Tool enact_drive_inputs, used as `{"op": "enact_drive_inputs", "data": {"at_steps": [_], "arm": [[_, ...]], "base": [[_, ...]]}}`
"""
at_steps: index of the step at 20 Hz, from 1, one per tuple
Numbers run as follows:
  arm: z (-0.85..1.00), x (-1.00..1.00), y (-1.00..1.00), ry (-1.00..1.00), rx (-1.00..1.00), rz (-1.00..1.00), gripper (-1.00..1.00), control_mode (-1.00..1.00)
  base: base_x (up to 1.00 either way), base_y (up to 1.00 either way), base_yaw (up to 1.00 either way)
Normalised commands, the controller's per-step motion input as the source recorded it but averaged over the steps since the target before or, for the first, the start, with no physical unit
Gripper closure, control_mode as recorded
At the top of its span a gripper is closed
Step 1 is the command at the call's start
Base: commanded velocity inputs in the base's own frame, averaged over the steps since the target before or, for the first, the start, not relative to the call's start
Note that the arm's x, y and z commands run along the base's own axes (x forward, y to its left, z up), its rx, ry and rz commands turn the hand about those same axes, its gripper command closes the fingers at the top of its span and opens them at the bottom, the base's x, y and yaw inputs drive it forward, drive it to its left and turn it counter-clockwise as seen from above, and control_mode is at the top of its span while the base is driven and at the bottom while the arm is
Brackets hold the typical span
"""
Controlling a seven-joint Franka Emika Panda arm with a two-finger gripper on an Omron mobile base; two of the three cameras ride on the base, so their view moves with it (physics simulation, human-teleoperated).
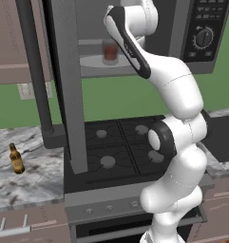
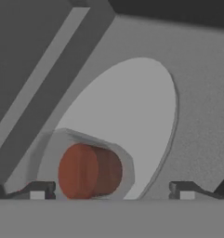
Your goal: Place the microwavable item in the microwave. Then, close the microwave door and press the start button.
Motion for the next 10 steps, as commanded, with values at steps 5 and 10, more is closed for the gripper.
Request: {"op": "enact_drive_inputs", "data": {"at_steps": [5, 10], "arm": [[0.01, -0.04, 0.0, -0.13, 0.0, 0.0, -1.0, -1.0], [-0.2, -0.9, 0.0, -0.31, 0.0, 0.0, -1.0, -1.0]], "base": [[0.0, 0.0, 0.0], [0.0, 0.0, 0.0]]}}
